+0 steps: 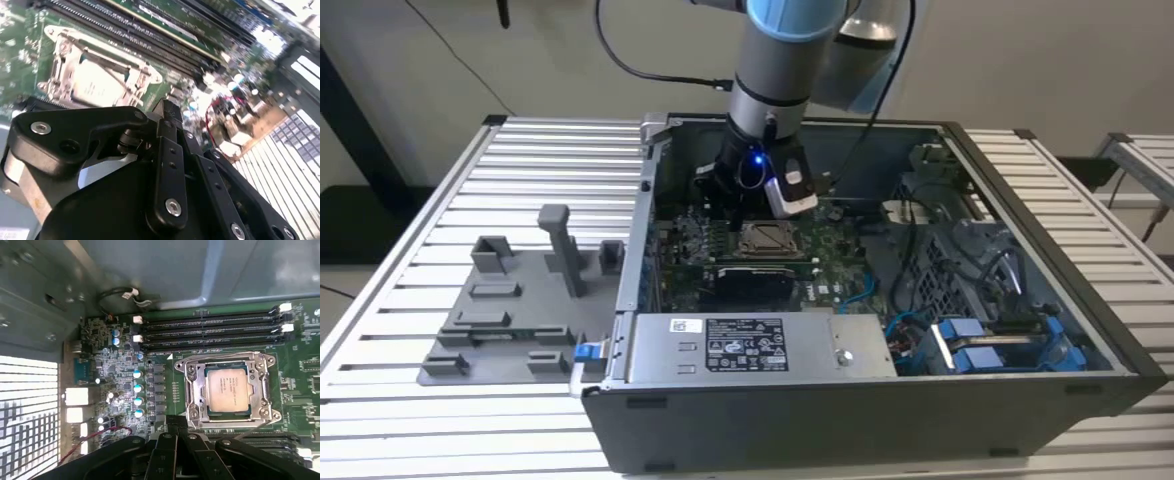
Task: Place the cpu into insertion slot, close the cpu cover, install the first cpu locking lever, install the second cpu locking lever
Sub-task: 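Install the second cpu locking lever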
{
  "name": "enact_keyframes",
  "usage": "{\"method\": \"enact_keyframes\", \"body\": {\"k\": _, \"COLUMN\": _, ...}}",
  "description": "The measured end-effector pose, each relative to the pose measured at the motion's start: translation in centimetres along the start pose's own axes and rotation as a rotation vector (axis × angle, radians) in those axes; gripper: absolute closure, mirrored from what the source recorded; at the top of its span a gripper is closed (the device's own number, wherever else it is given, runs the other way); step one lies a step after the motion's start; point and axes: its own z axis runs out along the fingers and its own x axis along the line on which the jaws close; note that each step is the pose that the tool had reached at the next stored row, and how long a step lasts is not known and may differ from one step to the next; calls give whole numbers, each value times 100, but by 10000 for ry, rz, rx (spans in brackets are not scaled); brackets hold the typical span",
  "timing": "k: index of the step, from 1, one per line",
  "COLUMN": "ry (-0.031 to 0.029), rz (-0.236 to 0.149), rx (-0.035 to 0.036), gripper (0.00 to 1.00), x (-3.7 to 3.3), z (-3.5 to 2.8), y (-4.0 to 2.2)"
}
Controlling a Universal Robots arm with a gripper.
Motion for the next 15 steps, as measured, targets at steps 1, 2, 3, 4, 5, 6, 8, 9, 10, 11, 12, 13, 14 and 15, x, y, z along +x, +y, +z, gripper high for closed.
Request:
{"method": "enact_keyframes", "body": {"k": 1, "ry": 1, "rz": -1, "rx": 0, "gripper": 89, "x": 4, "z": -35, "y": 5}}
{"method": "enact_keyframes", "body": {"k": 2, "ry": 1, "rz": -3, "rx": -1, "gripper": 89, "x": -1, "z": -49, "y": 5}}
{"method": "enact_keyframes", "body": {"k": 3, "ry": 1, "rz": -1, "rx": -2, "gripper": 89, "x": -12, "z": -60, "y": 2}}
{"method": "enact_keyframes", "body": {"k": 4, "ry": 3, "rz": 0, "rx": -2, "gripper": 89, "x": -26, "z": -72, "y": -2}}
{"method": "enact_keyframes", "body": {"k": 5, "ry": 5, "rz": 0, "rx": 0, "gripper": 89, "x": -41, "z": -85, "y": -5}}
{"method": "enact_keyframes", "body": {"k": 6, "ry": 8, "rz": 1, "rx": 0, "gripper": 89, "x": -52, "z": -97, "y": -7}}
{"method": "enact_keyframes", "body": {"k": 8, "ry": 7, "rz": 0, "rx": -1, "gripper": 89, "x": -70, "z": -131, "y": -5}}
{"method": "enact_keyframes", "body": {"k": 9, "ry": 8, "rz": 1, "rx": -1, "gripper": 89, "x": -76, "z": -151, "y": -4}}
{"method": "enact_keyframes", "body": {"k": 10, "ry": 7, "rz": 1, "rx": -1, "gripper": 89, "x": -82, "z": -172, "y": -4}}
{"method": "enact_keyframes", "body": {"k": 11, "ry": 7, "rz": 1, "rx": -1, "gripper": 89, "x": -85, "z": -188, "y": -9}}
{"method": "enact_keyframes", "body": {"k": 12, "ry": 7, "rz": 0, "rx": -2, "gripper": 89, "x": -90, "z": -199, "y": -20}}
{"method": "enact_keyframes", "body": {"k": 13, "ry": 10, "rz": 1, "rx": -1, "gripper": 89, "x": -94, "z": -207, "y": -35}}
{"method": "enact_keyframes", "body": {"k": 14, "ry": 12, "rz": 1, "rx": 0, "gripper": 89, "x": -100, "z": -212, "y": -53}}
{"method": "enact_keyframes", "body": {"k": 15, "ry": 16, "rz": 2, "rx": 0, "gripper": 89, "x": -112, "z": -215, "y": -67}}
